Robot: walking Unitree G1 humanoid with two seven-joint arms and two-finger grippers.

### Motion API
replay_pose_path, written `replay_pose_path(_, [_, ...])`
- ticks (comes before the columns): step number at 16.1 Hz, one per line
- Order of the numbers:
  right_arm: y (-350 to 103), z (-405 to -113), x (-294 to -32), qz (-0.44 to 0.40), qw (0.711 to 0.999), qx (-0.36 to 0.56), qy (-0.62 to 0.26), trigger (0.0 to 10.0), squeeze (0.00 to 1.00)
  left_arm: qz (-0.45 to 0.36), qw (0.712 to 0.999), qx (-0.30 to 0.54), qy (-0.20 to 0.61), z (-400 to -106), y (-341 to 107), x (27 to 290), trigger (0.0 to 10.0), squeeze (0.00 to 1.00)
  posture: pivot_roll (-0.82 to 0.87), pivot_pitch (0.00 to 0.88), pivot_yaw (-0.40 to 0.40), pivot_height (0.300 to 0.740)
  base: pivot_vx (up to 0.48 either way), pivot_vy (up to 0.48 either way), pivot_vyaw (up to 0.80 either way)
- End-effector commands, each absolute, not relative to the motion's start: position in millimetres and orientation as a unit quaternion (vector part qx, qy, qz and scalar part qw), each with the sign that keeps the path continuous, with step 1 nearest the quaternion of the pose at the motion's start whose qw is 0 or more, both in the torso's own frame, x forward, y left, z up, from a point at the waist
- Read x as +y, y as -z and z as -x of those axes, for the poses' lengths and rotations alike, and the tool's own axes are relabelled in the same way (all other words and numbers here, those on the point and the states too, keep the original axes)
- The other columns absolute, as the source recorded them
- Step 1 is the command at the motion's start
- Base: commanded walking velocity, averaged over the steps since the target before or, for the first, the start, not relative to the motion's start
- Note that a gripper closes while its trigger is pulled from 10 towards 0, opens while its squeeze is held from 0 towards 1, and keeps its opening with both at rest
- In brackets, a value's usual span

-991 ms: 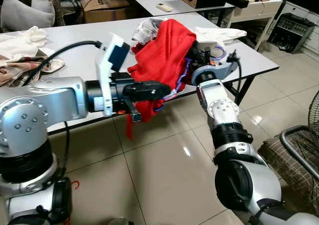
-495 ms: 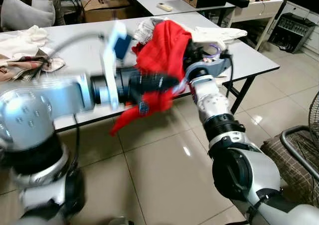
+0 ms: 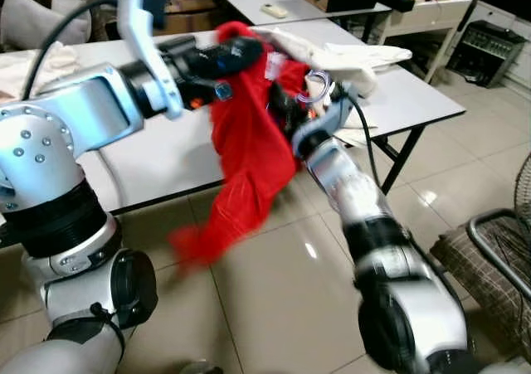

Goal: Hang hanger

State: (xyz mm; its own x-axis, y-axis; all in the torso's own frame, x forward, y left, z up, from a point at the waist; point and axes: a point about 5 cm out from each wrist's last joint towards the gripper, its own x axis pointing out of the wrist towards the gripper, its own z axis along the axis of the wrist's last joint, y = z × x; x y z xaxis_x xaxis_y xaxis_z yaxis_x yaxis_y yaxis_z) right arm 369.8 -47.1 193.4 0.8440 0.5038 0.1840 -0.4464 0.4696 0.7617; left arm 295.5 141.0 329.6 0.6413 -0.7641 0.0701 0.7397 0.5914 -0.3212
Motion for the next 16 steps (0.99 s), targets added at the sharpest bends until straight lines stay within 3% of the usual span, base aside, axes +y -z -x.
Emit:
replay_pose_path(1, [-207, -359, -44, -0.424, 0.848, 0.029, -0.318, 10.0, 0.0, 0.154, 0.89, 0.027, 0.429, -294, -335, 138, 0.0, 0.0, 0.01, 0.0, -0.023, 0.74, 0.0, 0.0, 0.0])
replay_pose_path(3, [-206, -342, -53, -0.37, 0.864, 0.033, -0.34, 10.0, 0.0, 0.146, 0.891, 0.024, 0.43, -294, -336, 140, 0.0, 0.0, 0.01, 0.0, -0.021, 0.74, 0.0, 0.0, 0.0])
replay_pose_path(5, [-209, -319, -66, -0.37, 0.849, 0.054, -0.373, 10.0, 0.0, 0.103, 0.892, 0.034, 0.439, -286, -338, 143, 0.0, 0.0, 0.01, 0.0, -0.021, 0.74, 0.0, 0.0, 0.0])
replay_pose_path(7, [-182, -293, -87, -0.248, 0.885, 0.155, -0.362, 10.0, 0.0, 0.082, 0.888, 0.039, 0.452, -274, -339, 146, 0.2, 0.0, 0.01, 0.0, -0.025, 0.74, 0.0, 0.0, 0.0])
replay_pose_path(8, [-182, -276, -89, -0.3, 0.84, 0.178, -0.414, 10.0, 0.0, 0.077, 0.89, 0.042, 0.448, -273, -338, 147, 0.4, 0.0, 0.01, 0.0, -0.025, 0.74, 0.0, 0.0, 0.0])
replay_pose_path(9, [-182, -270, -90, -0.311, 0.826, 0.186, -0.432, 10.0, 0.0, 0.076, 0.891, 0.043, 0.445, -273, -337, 148, 0.4, 0.0, 0.01, 0.0, -0.025, 0.74, 0.0, 0.0, 0.0])
replay_pose_path(10, [-171, -268, -98, -0.218, 0.857, 0.211, -0.417, 10.0, 0.0, 0.07, 0.895, 0.044, 0.437, -273, -337, 150, 0.2, 0.0, 0.01, 0.0, -0.031, 0.74, 0.0, 0.0, 0.0])
replay_pose_path(12, [-174, -257, -107, -0.196, 0.85, 0.229, -0.433, 10.0, 0.0, 0.052, 0.9, 0.05, 0.429, -271, -336, 154, 0.2, 0.0, 0.02, 0.0, -0.032, 0.74, 0.0, 0.0, 0.0])
replay_pose_path(13, [-175, -258, -114, -0.151, 0.864, 0.233, -0.421, 10.0, 0.0, 0.043, 0.902, 0.06, 0.425, -270, -334, 155, 0.4, 0.0, 0.01, 0.0, -0.03, 0.74, 0.0, 0.0, 0.0])
replay_pose_path(14, [-170, -262, -122, -0.085, 0.88, 0.249, -0.396, 10.0, 0.0, 0.037, 0.904, 0.072, 0.421, -270, -331, 157, 0.5, 0.0, 0.02, 0.0, -0.029, 0.74, 0.0, 0.0, 0.0])
replay_pose_path(15, [-159, -265, -132, 0.062, 0.893, 0.263, -0.36, 10.0, 0.0, 0.028, 0.907, 0.081, 0.413, -271, -327, 158, 0.5, 0.0, 0.01, 0.0, -0.027, 0.74, 0.0, 0.0, 0.0])
replay_pose_path(16, [-169, -263, -121, -0.044, 0.883, 0.243, -0.399, 10.0, 0.0, 0.028, 0.908, 0.084, 0.41, -271, -325, 159, 0.4, 0.0, 0.01, 0.0, -0.028, 0.74, 0.0, 0.0, 0.0])
